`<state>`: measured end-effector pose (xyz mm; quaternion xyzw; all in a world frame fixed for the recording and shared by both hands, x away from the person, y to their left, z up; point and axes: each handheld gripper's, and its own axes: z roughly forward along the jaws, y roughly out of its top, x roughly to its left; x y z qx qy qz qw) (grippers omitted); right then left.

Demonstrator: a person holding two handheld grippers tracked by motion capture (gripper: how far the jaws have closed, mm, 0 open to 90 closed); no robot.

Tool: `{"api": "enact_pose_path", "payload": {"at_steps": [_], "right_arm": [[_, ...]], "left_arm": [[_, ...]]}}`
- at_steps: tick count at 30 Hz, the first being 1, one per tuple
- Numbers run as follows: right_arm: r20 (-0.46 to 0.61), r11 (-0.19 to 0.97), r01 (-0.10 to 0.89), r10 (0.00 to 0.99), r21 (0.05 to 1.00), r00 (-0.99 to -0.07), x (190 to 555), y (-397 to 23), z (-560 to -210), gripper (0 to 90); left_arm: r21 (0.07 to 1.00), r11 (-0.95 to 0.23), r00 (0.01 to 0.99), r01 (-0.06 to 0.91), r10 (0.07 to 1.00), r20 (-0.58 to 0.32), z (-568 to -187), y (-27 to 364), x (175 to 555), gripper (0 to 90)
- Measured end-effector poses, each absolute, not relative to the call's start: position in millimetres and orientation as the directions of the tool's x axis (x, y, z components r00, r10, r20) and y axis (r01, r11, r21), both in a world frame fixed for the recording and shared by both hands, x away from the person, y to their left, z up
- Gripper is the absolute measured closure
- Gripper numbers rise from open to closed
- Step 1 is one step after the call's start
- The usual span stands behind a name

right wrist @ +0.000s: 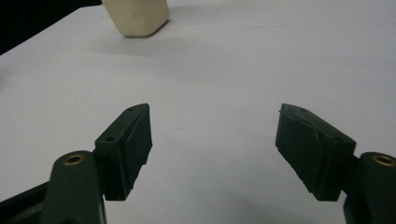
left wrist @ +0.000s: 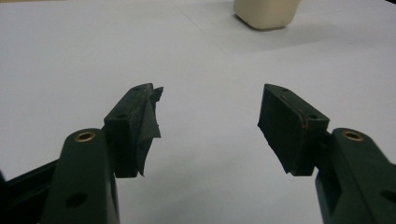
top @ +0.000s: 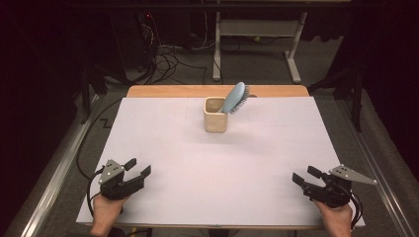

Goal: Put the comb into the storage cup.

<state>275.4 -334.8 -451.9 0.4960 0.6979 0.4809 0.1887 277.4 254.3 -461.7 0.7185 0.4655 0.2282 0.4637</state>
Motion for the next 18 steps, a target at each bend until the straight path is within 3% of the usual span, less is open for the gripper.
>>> {"api": "enact_pose_path", "payload": {"at_steps": [18], "right_arm": [[0.204,0.05,0.51,0.88,0.859,-0.429,272.1,-338.2,-458.2,27.6]], "left_arm": [[0.878,-0.134,0.463,0.459,0.88,-0.107,-462.0,254.2,277.9,37.3]]}}
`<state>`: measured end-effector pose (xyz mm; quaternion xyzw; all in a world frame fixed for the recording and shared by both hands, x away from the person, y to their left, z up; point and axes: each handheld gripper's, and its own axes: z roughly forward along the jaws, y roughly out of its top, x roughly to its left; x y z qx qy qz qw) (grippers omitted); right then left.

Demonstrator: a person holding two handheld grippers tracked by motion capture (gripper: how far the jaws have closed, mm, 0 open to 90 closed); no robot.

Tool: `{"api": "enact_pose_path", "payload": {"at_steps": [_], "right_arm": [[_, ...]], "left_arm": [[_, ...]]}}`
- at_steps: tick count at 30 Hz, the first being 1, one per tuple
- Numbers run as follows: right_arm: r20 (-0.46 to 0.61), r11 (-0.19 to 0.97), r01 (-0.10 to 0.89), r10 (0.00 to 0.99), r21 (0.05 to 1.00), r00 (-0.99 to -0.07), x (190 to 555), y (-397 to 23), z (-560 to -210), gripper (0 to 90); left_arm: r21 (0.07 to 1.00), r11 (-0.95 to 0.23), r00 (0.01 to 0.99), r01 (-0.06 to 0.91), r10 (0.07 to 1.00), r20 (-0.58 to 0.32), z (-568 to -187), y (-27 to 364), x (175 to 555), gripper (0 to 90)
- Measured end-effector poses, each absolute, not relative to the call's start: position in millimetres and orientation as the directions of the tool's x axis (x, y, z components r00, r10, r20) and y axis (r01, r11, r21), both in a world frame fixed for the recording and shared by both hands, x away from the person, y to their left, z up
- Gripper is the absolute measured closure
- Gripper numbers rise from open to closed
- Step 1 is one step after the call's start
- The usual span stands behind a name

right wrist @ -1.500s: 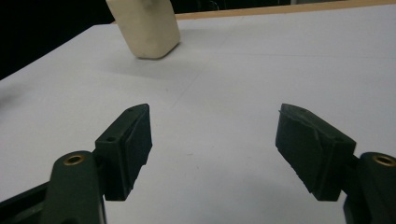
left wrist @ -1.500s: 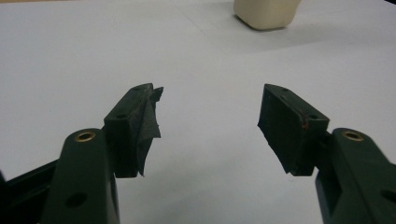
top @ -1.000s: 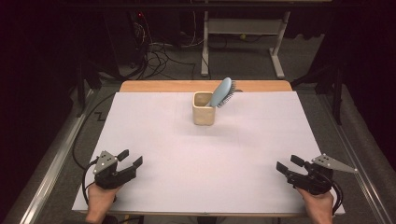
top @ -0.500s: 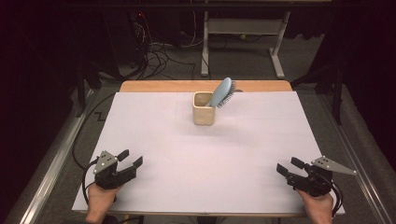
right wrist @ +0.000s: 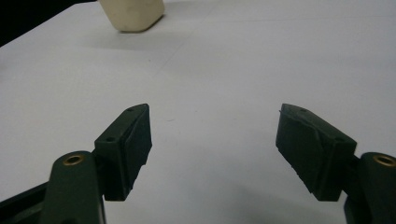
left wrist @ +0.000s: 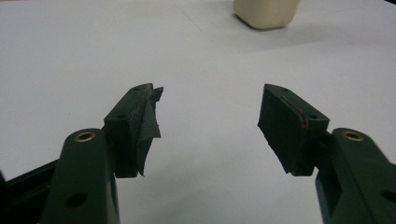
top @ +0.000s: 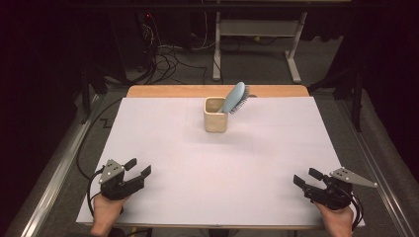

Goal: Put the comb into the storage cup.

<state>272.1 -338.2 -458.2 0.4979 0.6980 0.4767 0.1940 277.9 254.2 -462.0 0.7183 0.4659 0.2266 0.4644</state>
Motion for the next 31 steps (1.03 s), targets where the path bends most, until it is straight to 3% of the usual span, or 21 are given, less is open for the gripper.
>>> {"api": "enact_pose_path", "payload": {"at_steps": [31], "right_arm": [[0.2,0.047,0.5,0.881,0.864,-0.428,263.8,-339.9,-462.3,26.9]], "left_arm": [[0.876,-0.135,0.466,0.463,0.878,-0.111,-462.1,254.0,278.1,37.3]]}}
